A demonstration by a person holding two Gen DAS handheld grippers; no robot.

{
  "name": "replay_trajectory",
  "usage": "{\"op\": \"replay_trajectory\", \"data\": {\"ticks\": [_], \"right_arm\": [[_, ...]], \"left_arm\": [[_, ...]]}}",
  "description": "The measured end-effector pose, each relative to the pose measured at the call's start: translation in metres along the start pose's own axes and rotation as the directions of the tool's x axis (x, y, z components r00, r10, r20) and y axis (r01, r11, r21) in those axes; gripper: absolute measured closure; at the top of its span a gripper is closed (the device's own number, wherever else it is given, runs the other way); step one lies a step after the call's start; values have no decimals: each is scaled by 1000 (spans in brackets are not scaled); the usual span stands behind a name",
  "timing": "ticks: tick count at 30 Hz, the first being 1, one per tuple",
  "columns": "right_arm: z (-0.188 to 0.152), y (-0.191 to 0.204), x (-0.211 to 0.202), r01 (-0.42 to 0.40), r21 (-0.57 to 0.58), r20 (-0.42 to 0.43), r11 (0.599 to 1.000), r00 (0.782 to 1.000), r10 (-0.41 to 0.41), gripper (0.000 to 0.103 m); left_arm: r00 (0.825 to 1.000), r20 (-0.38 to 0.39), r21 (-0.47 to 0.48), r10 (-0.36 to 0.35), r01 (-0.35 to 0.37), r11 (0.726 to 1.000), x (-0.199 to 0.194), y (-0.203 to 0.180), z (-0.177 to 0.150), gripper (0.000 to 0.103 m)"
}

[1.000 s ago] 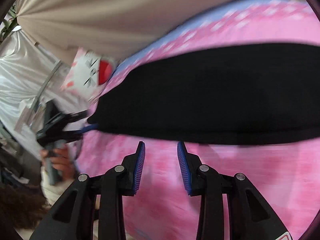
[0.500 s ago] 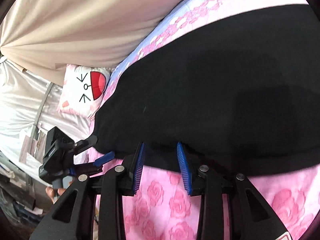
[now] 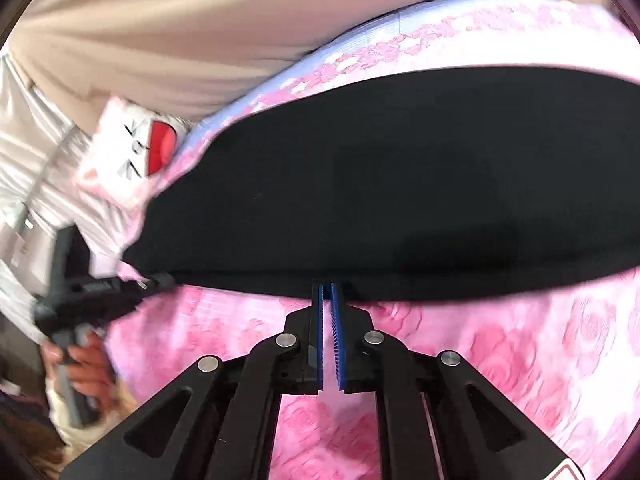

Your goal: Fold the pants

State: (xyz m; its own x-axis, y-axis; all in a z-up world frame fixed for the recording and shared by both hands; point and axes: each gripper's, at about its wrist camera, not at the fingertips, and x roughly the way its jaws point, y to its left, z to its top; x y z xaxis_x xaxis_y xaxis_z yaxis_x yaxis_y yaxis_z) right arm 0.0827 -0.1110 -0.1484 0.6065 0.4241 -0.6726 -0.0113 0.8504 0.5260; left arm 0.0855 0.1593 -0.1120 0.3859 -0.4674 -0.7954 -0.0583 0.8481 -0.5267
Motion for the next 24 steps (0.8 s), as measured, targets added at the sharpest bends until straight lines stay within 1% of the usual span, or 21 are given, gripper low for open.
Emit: {"op": "replay_trajectory", "data": {"ticks": [1, 2, 3, 4, 5, 6, 7, 9, 10, 11, 12, 13, 14, 15, 16, 17, 18, 19, 20, 22, 24], "right_arm": [[0, 4, -2, 3, -13, 5, 1000, 1000, -3, 94], [1, 9, -5, 31, -46, 16, 998, 999, -30, 87], [2, 18, -8, 86, -112, 45, 990, 996, -81, 71], [2, 25, -8, 121, -164, 64, 979, 992, -112, 64], [2, 31, -8, 156, -218, 78, 963, 987, -142, 56], [1, 36, -6, 182, -263, 82, 947, 983, -166, 56], [6, 50, 5, 200, -306, 80, 931, 980, -185, 56], [9, 53, 17, 213, -351, 62, 912, 977, -204, 57], [10, 52, 24, 216, -358, 47, 908, 976, -214, 57], [11, 48, 31, 214, -360, 27, 908, 975, -219, 59], [13, 43, 36, 212, -359, 18, 909, 975, -221, 61], [14, 45, 39, 207, -355, 22, 912, 977, -213, 65], [15, 44, 41, 210, -350, 25, 913, 976, -215, 91], [18, 40, 39, 201, -334, 16, 921, 978, -207, 99], [19, 37, 37, 171, -309, 6, 935, 984, -178, 99], [19, 35, 33, 154, -292, 5, 944, 987, -160, 100], [17, 34, 30, 145, -291, 7, 946, 989, -150, 100], [13, 36, 26, 140, -296, 12, 945, 990, -143, 100], [9, 37, 24, 135, -298, 11, 945, 990, -138, 100], [0, 39, 21, 120, -298, 1, 947, 992, -125, 100], [-6, 36, 25, 123, -306, -8, 944, 991, -131, 101]], "left_arm": [[1000, 6, 4, -1, 1, 1000, -3, -2, -2, 95], [1000, 18, 19, 0, -1, 1000, -6, -6, -4, 89], [999, 38, 47, 3, -5, 999, -10, -13, -5, 83], [998, 68, 94, 17, -24, 995, -12, -24, -5, 61], [995, 95, 123, 32, -44, 991, -12, -34, -4, 36], [991, 124, 148, 44, -62, 987, -11, -46, -4, 28], [987, 151, 178, 57, -84, 980, -10, -56, -3, 26], [978, 188, 243, 92, -138, 960, -3, -69, 2, 24], [972, 200, 288, 122, -178, 941, 7, -75, 6, 16], [965, 199, 306, 170, -226, 925, 22, -78, 10, 16], [963, 185, 314, 196, -247, 917, 34, -82, 13, 16], [965, 155, 323, 212, -252, 912, 47, -79, 17, 22], [958, 157, 329, 239, -279, 902, 55, -77, 18, 31], [949, 185, 343, 257, -307, 888, 54, -78, 17, 36], [936, 207, 363, 284, -343, 866, 52, -79, 15, 52], [934, 213, 372, 286, -348, 860, 49, -77, 13, 70], [939, 206, 378, 275, -335, 863, 47, -73, 12, 76], [944, 195, 392, 266, -323, 861, 44, -68, 11, 85], [945, 192, 397, 265, -322, 860, 42, -65, 10, 91], [948, 184, 416, 259, -314, 853, 33, -52, 7, 91], [942, 199, 441, 269, -331, 834, 30, -55, -1, 91]]}}
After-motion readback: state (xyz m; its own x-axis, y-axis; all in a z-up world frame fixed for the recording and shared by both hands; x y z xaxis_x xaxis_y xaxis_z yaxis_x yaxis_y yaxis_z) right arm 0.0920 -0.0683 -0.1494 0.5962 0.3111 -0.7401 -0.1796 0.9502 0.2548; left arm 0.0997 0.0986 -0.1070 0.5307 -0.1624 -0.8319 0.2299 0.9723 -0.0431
